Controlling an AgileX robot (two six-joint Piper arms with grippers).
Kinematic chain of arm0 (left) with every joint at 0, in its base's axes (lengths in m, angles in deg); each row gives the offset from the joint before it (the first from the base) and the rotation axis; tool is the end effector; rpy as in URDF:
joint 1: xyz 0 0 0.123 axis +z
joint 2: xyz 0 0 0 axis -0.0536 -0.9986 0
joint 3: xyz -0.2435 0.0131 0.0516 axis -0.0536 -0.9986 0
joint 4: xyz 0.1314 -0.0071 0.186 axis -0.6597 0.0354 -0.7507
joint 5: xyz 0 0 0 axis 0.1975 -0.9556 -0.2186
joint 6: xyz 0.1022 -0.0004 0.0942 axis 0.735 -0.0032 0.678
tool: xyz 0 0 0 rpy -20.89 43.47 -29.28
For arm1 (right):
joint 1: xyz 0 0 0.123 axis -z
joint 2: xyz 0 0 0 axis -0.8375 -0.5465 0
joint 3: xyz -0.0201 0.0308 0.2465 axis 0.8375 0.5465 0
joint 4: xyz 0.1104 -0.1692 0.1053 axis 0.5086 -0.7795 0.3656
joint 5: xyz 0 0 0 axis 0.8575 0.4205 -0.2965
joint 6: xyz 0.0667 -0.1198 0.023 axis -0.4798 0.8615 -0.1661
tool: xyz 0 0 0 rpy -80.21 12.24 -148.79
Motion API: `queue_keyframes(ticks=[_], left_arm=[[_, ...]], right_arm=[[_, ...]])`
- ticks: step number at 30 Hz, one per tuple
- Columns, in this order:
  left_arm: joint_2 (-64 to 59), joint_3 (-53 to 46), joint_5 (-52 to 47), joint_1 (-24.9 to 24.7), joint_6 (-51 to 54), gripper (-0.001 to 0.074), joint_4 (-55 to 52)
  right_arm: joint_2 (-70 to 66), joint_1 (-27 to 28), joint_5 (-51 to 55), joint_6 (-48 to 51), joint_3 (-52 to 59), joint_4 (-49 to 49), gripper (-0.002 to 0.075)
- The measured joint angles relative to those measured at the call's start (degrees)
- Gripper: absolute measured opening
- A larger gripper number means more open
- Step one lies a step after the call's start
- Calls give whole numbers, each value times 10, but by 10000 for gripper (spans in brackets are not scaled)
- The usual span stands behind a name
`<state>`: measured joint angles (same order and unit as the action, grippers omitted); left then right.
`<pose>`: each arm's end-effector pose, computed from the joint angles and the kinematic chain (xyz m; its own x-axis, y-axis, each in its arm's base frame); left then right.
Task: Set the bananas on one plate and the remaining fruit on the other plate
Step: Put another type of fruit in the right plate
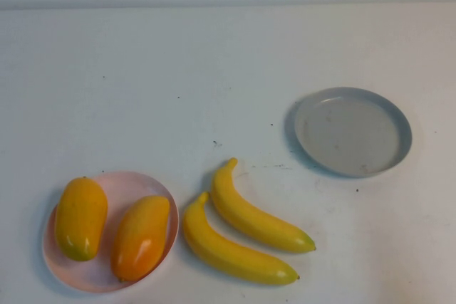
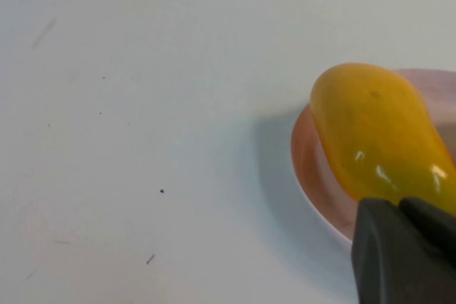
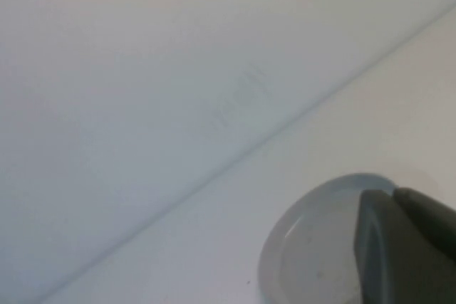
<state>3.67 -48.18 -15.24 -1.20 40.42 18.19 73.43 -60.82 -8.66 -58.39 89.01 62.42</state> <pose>0.1100 -0.0072 0.1577 -0.2930 0.0840 -0.9524 0.0860 0.9944 0.0613 0.1141 0.0144 0.2127 -0.0369 0.6685 -0.7428 -0.1213 0.7348 0.6674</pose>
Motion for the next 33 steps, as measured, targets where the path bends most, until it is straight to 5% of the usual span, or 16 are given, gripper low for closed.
queue_keyframes(ticks=[10,22,33], left_arm=[[0,0,0,0,0,0,0],[0,0,0,0,0,0,0],[0,0,0,0,0,0,0]], right_arm=[[-194,0,295,42,-197,-22,-18],[-542,-6,446,195,-408,-42,-18],[-783,-221,435,182,-567,-180,-18]])
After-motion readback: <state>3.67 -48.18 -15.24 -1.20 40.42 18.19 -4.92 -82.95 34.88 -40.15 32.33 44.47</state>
